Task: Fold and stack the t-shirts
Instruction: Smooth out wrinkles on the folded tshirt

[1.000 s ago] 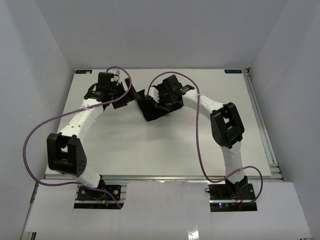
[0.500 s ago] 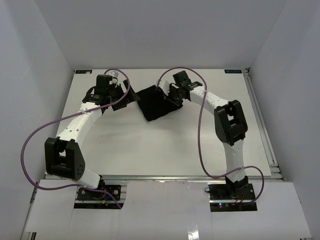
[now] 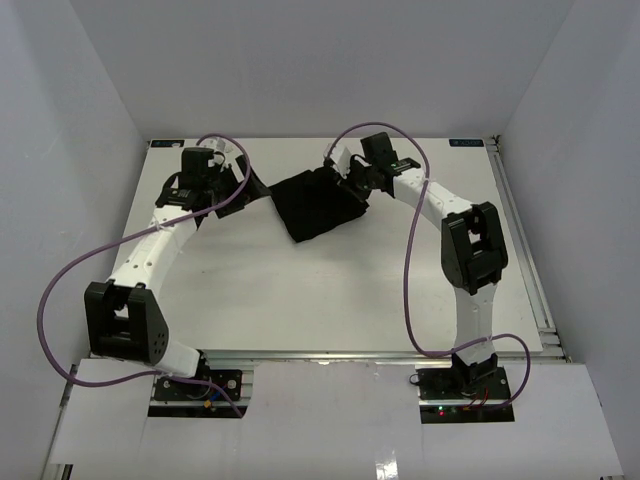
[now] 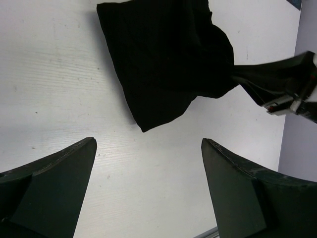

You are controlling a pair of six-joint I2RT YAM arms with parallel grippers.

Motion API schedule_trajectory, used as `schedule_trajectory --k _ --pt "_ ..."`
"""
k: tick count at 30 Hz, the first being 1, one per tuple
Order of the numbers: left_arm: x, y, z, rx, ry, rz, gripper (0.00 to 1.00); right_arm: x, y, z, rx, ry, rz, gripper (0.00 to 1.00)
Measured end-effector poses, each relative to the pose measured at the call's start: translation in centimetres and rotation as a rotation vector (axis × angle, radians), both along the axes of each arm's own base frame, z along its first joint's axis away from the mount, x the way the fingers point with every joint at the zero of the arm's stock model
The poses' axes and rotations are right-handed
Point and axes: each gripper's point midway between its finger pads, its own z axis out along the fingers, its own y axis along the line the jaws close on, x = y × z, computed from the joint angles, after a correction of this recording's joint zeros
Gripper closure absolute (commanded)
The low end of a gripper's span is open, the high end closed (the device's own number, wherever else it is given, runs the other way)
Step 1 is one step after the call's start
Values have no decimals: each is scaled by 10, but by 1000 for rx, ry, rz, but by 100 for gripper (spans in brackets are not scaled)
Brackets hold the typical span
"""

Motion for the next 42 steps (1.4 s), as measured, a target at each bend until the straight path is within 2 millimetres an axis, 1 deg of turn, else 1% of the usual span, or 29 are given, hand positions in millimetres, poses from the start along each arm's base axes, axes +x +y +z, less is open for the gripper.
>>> schedule_trajectory --k 4,7,9,10,12,14,16,19,21,23,25,27,30,34,42 --pt "0 7 9 -4 -23 17 2 -16 29 36 107 -34 201 78" --pt "-1 7 14 -8 -34 17 2 -26 53 55 158 -53 341 78" --pt "-2 7 16 -11 -38 16 2 -30 73 63 189 -64 427 78" --pt "-3 7 16 -12 -40 16 2 -32 80 63 195 -62 455 78" --pt "-6 7 16 -11 -38 16 2 -37 93 56 203 -49 503 79" --pt "-7 7 16 -12 -39 16 2 -44 100 41 198 -14 531 79" --pt "-11 8 14 -12 -37 16 2 -50 105 20 183 30 544 80" --pt "-16 8 11 -16 -26 19 2 -52 108 -5 158 79 532 81" --pt "-18 8 9 -19 -18 19 2 -49 107 -21 140 106 502 82" --pt "-19 8 7 -19 -13 20 2 -44 106 -30 127 118 458 82" --pt "-19 8 7 -21 -12 19 2 -35 105 -35 118 110 414 83" --pt "-20 8 7 -25 -11 19 2 -25 105 -36 109 94 369 84" --pt "-20 7 8 -29 -9 18 2 -10 104 -33 106 61 307 85" --pt "-20 7 8 -31 -8 16 2 12 96 -26 121 23 222 85" --pt "-20 4 9 -50 -7 12 2 68 55 -19 110 -65 -8 85"
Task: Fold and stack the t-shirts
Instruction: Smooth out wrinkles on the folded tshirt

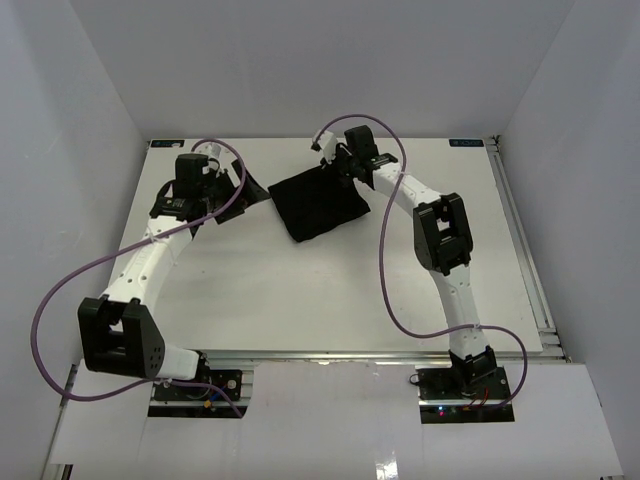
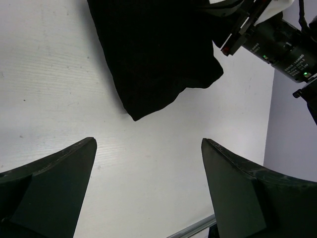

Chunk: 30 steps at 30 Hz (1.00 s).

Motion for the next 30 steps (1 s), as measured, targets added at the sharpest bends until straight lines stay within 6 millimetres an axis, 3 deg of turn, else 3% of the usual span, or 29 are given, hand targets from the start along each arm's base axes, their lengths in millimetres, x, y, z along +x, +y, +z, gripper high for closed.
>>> schedule_trajectory --k 4,7,10,14,19,23,26,30 --pt "7 -8 3 -44 -15 -19 2 27 -18 -1 -7 -33 -106 84" --pt "15 -18 1 -94 -24 -51 2 34 -29 -2 -3 -28 -150 83" --pt "22 -31 -4 -153 -24 -104 2 36 -33 0 27 -7 -156 73" --pt "34 -53 -16 -221 -10 -195 6 20 -36 10 107 56 -27 68" --pt "51 -98 -26 -292 -6 -358 12 -29 -41 45 224 143 152 68" --pt "53 -134 -36 -344 5 -477 15 -50 -27 72 348 214 224 76" --pt "50 -152 -43 -377 18 -535 18 -56 -17 70 433 349 192 76" --pt "50 -159 -54 -405 33 -568 20 -51 -12 44 503 535 54 77"
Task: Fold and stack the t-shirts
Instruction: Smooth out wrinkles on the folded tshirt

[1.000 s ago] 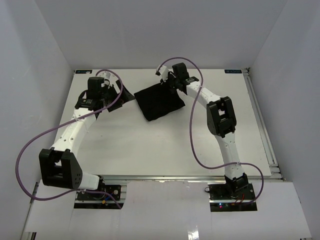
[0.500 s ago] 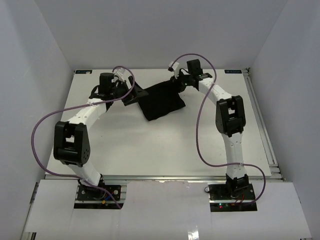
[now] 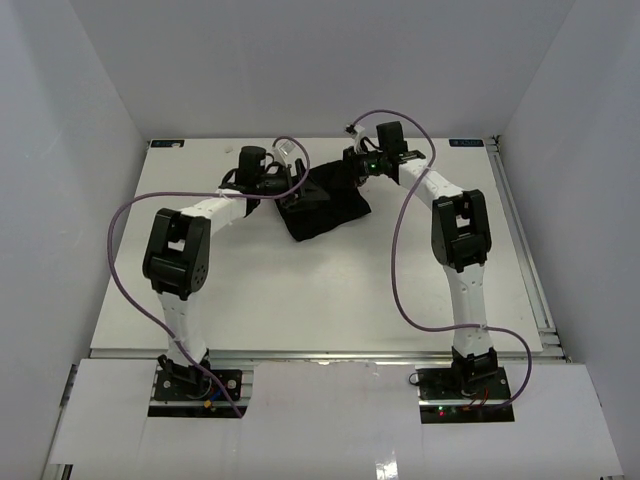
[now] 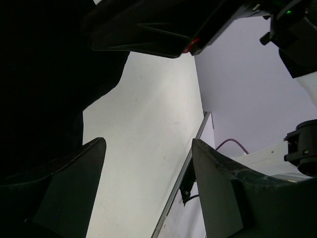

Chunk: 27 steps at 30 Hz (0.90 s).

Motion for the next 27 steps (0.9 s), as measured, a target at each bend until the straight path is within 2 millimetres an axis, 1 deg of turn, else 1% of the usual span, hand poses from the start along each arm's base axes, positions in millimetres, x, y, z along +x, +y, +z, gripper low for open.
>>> schedule_trajectory --k 2,5,10,14,21,24,27 --pt "1 -3 -6 -7 4 -12 20 5 2 -14 11 96 -56 77" --pt "4 -7 -15 -14 7 -22 21 13 6 -29 47 194 -105 77" --pt "4 -15 -37 -22 35 -41 21 22 18 -39 137 323 -150 77" --pt "2 -19 -56 -17 67 -51 21 29 23 -44 189 396 -188 75" --pt "-10 -16 -91 -6 124 -59 21 39 22 -64 209 495 -271 74" --pt "-12 -16 -94 -12 116 -65 21 43 20 -72 215 526 -299 74" --pt "-14 -15 -96 -15 103 -70 21 48 15 -73 227 543 -318 73"
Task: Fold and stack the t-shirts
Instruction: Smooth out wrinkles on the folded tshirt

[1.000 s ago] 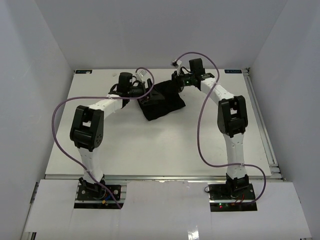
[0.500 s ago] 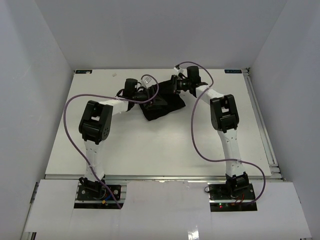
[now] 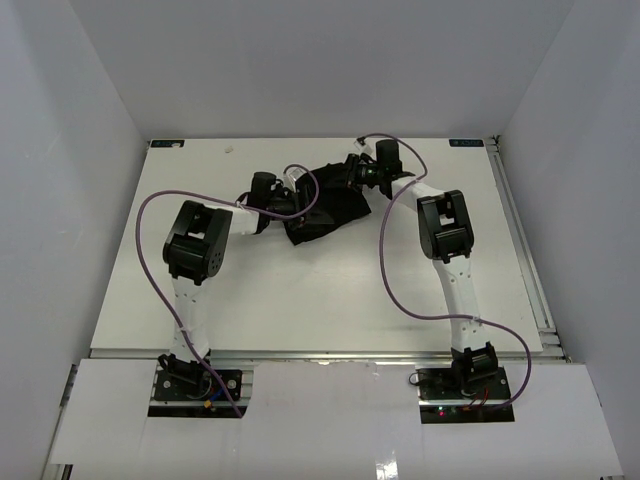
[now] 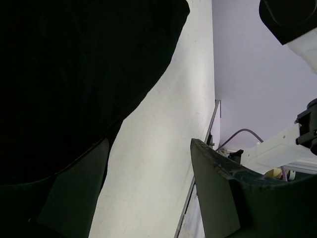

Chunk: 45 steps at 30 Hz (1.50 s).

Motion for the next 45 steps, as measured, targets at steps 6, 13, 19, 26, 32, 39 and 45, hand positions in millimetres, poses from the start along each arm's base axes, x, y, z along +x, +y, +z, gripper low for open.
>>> schedule_trajectory --k 6,13,19,26,32,39,45 --pt "-3 1 -2 -6 -26 -5 21 13 -14 1 6 6 -45 73" --pt "-1 1 5 9 -9 0 18 21 -27 14 48 -49 -39 68" --pt "24 -7 50 2 -35 5 16 12 -37 55 98 -145 21 65" --pt "34 -7 118 -38 -145 21 20 -22 -43 115 127 -304 129 65" --pt "53 17 119 -26 -155 91 24 -43 -42 99 110 -283 182 66" --pt "106 55 68 0 -99 197 24 -55 -30 65 104 -217 232 66" --pt "125 66 9 15 -11 227 24 -63 -27 15 77 -116 248 67"
